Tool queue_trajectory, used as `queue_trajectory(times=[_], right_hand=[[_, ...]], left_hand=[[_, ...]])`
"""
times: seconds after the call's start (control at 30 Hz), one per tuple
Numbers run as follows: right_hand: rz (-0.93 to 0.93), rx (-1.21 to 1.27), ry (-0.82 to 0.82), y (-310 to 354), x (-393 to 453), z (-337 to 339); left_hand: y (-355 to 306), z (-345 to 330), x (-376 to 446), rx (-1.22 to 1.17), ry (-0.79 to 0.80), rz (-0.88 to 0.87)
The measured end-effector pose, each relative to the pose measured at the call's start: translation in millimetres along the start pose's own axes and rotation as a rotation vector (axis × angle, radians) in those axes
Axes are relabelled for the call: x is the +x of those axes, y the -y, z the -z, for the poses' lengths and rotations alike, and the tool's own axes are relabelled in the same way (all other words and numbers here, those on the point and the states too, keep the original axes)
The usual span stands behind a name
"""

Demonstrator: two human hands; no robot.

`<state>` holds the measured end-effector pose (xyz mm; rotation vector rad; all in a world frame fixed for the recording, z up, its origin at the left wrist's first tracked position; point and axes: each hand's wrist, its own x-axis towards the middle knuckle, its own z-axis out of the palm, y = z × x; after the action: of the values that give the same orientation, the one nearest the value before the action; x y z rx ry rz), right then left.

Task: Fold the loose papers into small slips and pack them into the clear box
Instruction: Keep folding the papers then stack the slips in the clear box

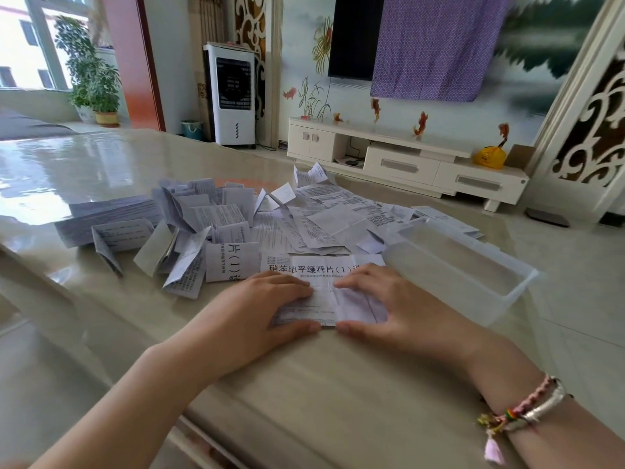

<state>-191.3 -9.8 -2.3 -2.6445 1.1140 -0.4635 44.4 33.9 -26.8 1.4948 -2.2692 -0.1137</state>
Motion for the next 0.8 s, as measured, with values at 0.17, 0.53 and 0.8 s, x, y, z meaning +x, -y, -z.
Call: queue_trajectory(times=[0.17, 0.53, 0.8], right_hand=[[0.008, 0.024, -0.023, -3.3, -0.1, 2.3], [-0.236, 0.404, -0.242, -22.0, -1.2, 11.1], [-0.354, 0.536, -0.257, -27.4, 1.8, 13.3]], left_hand=[[-6.0, 9.2, 0.9, -0.029, -0.094, 0.013], [6.0, 10.9, 1.0, -0.151, -0.218, 0.14], [-2.0, 11.2, 5.0, -0.454, -0.276, 0.286]])
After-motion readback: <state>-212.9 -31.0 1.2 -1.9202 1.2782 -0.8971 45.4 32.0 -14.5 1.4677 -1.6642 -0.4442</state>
